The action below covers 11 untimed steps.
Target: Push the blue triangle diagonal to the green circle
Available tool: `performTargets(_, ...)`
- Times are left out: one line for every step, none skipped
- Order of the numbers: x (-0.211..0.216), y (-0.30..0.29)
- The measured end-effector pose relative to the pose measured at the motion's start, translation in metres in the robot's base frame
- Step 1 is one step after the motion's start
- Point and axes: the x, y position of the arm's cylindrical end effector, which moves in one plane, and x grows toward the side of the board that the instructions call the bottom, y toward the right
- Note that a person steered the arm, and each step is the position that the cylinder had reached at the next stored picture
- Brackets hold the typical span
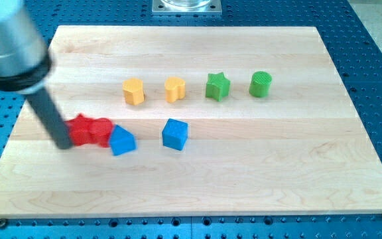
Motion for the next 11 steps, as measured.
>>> performTargets(0.006, 0.06)
performTargets(0.007, 0.042)
performTargets(0.02, 0.134)
performTargets(0.033, 0.253)
performTargets(0.037, 0.227)
performTargets(0.038, 0.293)
performTargets(0.051, 0.346)
performTargets(0.036, 0.345)
performTargets(0.027, 0.267)
performTargets(0.055, 0.111)
performTargets(0.017, -0.037)
